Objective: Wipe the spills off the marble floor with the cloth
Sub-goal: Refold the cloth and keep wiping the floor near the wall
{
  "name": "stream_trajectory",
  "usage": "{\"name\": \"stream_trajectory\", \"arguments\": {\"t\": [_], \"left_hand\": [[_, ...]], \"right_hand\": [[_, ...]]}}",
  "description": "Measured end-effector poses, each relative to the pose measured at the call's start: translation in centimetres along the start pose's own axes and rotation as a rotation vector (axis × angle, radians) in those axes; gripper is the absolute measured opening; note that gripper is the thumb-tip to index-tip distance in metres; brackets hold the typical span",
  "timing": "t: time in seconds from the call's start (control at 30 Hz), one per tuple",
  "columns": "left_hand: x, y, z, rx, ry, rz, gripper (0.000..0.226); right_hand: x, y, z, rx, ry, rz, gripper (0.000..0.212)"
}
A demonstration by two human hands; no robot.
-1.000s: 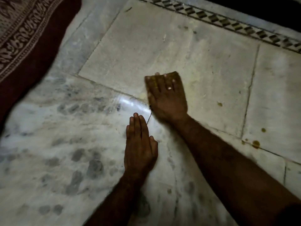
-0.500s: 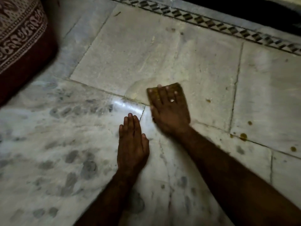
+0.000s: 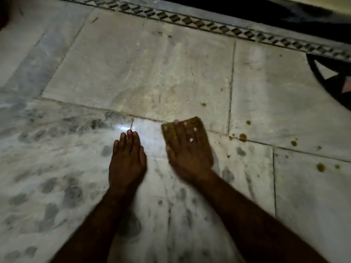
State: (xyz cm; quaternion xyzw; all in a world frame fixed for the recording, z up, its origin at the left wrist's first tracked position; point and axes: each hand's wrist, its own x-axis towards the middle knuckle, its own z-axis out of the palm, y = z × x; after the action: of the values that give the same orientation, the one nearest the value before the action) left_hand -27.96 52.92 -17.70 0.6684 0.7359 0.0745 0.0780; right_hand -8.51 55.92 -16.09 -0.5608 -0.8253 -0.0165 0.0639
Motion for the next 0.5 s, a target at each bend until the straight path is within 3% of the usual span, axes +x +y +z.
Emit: {"name": "stream_trajectory", "arguments": {"t": [0.1, 0.2, 0.3, 0.4, 0.5], "left_hand": [[-0.7, 3.5, 1.0, -0.035, 0.032, 0.121, 0.057], [-1.9, 7.2, 1.8, -0.039, -0.010, 0.213, 0.058], [-2.1, 8.7, 2.3, -0.013, -0.008, 0.181, 0.062], [-1.9, 11.8, 2.8, -0.026, -0.033, 0.284, 0.060], [-1.6, 13.5, 2.9, -0.041, -0.047, 0.382, 0.058]], "right_hand": [[-7.7, -0.6, -1.2, 0.049, -0.035, -0.119, 0.059], [-13.4, 5.0, -2.3, 0.000, -0.049, -0.015, 0.062], [-11.8, 10.7, -2.4, -0.009, -0.036, 0.179, 0.060], [-6.3, 9.8, -1.0, -0.024, 0.016, 0.313, 0.059], [-7.7, 7.9, -0.5, 0.005, 0.033, 0.164, 0.058]]}}
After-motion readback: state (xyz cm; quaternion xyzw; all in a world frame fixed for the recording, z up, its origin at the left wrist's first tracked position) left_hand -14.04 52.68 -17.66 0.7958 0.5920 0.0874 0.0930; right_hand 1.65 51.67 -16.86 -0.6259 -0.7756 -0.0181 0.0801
